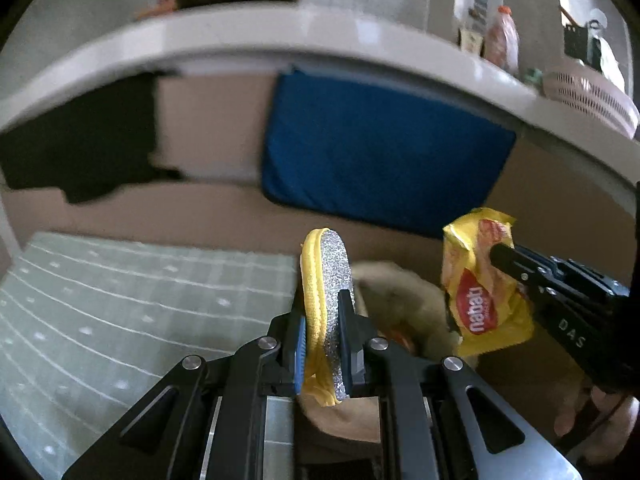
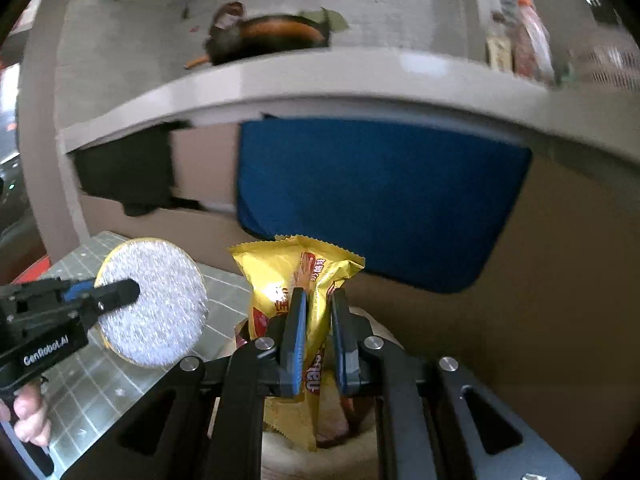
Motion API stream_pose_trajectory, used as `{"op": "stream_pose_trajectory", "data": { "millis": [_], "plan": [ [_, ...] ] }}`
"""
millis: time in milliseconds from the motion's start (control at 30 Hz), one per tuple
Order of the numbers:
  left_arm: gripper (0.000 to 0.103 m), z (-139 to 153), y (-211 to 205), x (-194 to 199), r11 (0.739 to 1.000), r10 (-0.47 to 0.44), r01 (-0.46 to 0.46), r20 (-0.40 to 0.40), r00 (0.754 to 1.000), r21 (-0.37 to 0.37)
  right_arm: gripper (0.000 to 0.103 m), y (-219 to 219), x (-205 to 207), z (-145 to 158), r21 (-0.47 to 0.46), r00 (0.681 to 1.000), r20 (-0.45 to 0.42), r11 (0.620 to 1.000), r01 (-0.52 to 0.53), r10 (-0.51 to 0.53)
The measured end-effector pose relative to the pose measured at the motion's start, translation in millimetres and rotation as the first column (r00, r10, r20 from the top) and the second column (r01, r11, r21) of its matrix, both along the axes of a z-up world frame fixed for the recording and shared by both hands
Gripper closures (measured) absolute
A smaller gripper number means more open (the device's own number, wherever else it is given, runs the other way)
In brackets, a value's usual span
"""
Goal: Collect trash
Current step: 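Carry the sponge and snack bag over the trash bin with both tools, then open both tools to drop the sponge and snack bag into the bin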
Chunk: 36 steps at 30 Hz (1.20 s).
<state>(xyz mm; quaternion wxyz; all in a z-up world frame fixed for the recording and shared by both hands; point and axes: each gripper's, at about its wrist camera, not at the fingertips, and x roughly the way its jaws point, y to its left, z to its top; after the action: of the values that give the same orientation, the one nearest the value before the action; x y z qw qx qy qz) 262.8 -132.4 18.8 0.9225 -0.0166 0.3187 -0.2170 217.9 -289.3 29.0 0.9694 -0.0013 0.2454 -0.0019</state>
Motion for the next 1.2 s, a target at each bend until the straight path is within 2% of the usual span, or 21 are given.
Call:
{"op": "stream_pose_trajectory", "data": {
  "millis": [133, 367, 600, 733, 800, 900, 1000, 1100, 1200],
  "plan": [
    [0.089, -27.0, -18.1, 18.3, 0.998, -0.053, 0.051, -0.104, 0.993, -0.02, 0.092, -18.8, 10.5, -24.0, 0.038, 0.998, -0.062, 0.999, 0.02, -0.018],
    [0.089, -48.5, -34.7, 40.7, 0.996, -0.088, 0.083, -0.174, 0.981, -0.038, 0.092, -28.1, 29.4, -50.0, 0.08, 0.992, -0.127, 0.997, 0.019, -0.008],
    [0.089, -63.6, -25.4, 60.6, 0.99, -0.125, 0.105, -0.237, 0.963, -0.095, 0.092, -27.0, 42.2, -63.0, 0.091, 0.987, -0.162, 0.996, 0.021, -0.006],
    [0.088, -65.1, -23.2, 68.6, 0.983, -0.156, 0.127, -0.232, 0.96, -0.134, 0.087, -26.3, 46.0, -67.1, 0.09, 0.986, -0.165, 0.996, 0.018, -0.003],
    [0.083, -63.6, -20.3, 72.5, 0.975, -0.177, 0.139, -0.235, 0.956, -0.172, 0.086, -26.9, 49.6, -67.7, 0.103, 0.987, -0.159, 0.995, 0.013, 0.003],
    [0.072, -61.5, -17.7, 75.6, 0.968, -0.196, 0.149, -0.239, 0.951, -0.202, 0.071, -28.4, 48.9, -69.9, 0.119, 0.987, -0.16, 0.993, 0.007, 0.012],
    [0.071, -60.0, -11.2, 75.3, 0.969, -0.181, 0.129, -0.248, 0.952, -0.211, 0.069, -28.0, 46.3, -72.0, 0.113, 0.986, -0.166, 0.994, 0.015, 0.003],
    [0.071, -58.5, -2.7, 66.6, 0.978, -0.143, 0.097, -0.255, 0.956, -0.185, 0.069, -26.9, 41.0, -71.7, 0.118, 0.984, -0.178, 0.993, 0.031, -0.009],
    [0.071, -49.2, 14.7, 41.1, 0.991, -0.082, 0.056, -0.21, 0.974, -0.123, 0.067, -21.5, 27.4, -66.2, 0.131, 0.984, -0.174, 0.99, 0.047, -0.024]
  ]
}}
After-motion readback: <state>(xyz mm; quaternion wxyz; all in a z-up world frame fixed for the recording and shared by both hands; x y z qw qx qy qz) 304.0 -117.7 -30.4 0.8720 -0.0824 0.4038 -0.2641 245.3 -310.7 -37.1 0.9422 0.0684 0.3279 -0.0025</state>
